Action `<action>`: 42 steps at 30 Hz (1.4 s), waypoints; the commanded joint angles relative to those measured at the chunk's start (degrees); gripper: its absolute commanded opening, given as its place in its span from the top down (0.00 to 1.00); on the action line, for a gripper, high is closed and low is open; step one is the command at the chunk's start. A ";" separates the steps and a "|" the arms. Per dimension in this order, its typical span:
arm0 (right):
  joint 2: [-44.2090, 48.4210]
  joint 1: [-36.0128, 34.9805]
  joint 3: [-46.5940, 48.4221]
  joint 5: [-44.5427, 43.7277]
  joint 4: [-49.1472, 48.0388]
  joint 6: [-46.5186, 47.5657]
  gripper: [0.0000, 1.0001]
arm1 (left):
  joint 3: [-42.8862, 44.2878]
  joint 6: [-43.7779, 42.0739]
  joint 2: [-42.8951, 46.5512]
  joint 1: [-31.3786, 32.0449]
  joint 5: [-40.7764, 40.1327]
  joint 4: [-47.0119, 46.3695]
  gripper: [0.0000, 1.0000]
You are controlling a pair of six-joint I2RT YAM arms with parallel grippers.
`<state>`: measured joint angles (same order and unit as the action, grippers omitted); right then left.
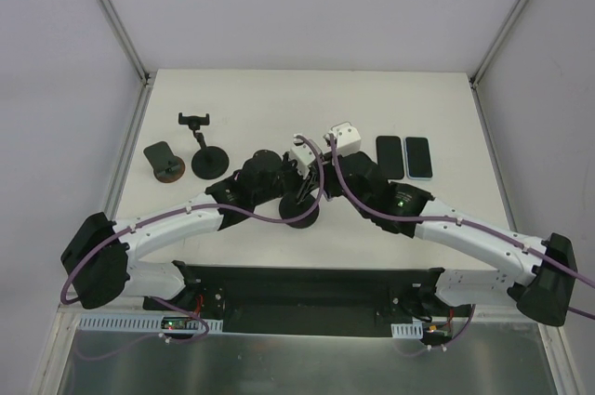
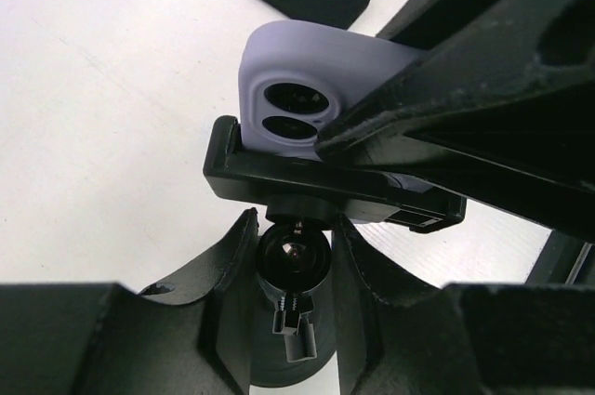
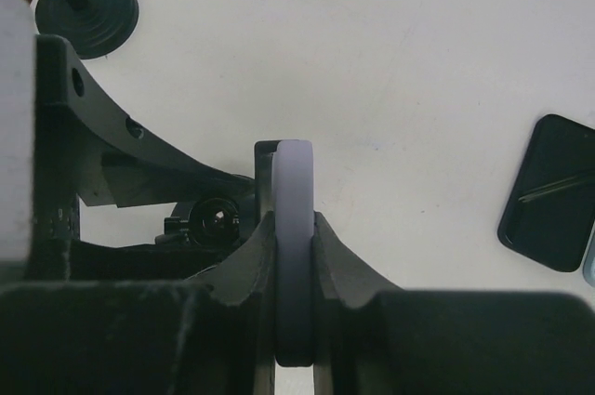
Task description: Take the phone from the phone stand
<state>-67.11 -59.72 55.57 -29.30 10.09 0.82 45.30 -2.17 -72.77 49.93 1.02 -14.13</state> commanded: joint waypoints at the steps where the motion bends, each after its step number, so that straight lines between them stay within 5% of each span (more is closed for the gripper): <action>1: 2.16 -1.63 -0.56 1.71 13.38 0.50 0.99 | 2.25 4.90 -2.29 -4.40 -15.96 2.27 1.00; 18: 10.33 10.94 -0.55 0.03 13.55 -2.57 0.99 | 1.37 5.95 -0.62 -4.49 -15.69 2.27 1.00; 31: 11.83 21.31 -2.22 9.69 12.59 -8.02 0.99 | 0.85 5.95 -0.09 -4.49 -14.21 1.39 1.00; 42: 7.70 23.07 -0.64 11.46 7.32 -7.86 0.99 | -0.65 3.85 2.11 -4.32 -13.85 -0.90 1.00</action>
<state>-59.79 -36.60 53.32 -17.85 22.74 -7.92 45.21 3.51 -72.84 45.39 -9.74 -14.68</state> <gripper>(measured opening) 0.156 0.291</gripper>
